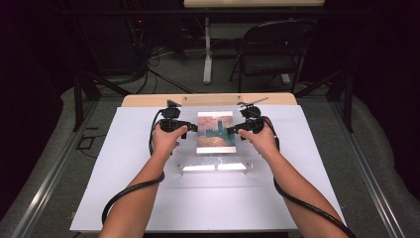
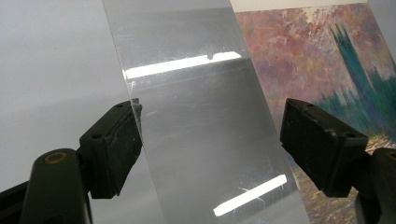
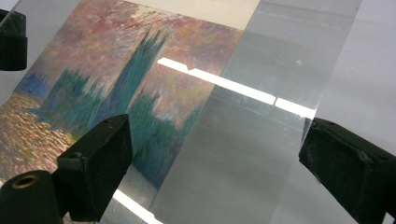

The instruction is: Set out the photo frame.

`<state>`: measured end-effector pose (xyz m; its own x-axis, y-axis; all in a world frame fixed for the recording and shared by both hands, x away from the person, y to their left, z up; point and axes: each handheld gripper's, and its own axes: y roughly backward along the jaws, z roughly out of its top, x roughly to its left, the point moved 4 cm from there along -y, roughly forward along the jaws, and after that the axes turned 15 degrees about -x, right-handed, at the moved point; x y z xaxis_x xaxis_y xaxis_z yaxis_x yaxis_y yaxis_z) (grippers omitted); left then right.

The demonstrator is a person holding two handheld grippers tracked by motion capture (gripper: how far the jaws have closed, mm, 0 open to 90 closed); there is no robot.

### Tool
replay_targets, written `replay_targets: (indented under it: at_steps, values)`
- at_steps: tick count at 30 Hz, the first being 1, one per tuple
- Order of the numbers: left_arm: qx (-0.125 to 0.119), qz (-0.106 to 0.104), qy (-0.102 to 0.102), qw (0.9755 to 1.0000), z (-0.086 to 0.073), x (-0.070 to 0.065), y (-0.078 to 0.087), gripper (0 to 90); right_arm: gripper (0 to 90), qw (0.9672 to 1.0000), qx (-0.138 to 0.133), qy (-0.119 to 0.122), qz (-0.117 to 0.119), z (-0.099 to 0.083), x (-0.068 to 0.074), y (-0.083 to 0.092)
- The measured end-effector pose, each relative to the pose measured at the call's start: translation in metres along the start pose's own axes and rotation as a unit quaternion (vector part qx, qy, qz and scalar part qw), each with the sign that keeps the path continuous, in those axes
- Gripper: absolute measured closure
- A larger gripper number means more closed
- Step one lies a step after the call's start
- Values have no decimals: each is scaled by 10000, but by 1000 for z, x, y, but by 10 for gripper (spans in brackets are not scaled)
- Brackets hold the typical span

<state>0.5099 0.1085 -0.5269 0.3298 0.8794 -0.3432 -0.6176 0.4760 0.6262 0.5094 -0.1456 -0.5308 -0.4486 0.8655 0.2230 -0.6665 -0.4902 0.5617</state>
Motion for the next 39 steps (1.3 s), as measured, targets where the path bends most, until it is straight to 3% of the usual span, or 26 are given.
replay_targets:
  at_steps: [16, 30, 39]
  values:
    - [-193, -106, 61, 9997, 2, 1, 15, 316, 111, 9998, -103, 193, 46, 1, 5, 13]
    - [-337, -204, -39, 9992, 2, -2, 28, 372, 302, 9993, -332, 102, 141, 5, -1, 32]
    - [-418, -255, -162, 9987, 2, -5, 38, 395, 335, 9987, -410, 240, 159, 7, 2, 42]
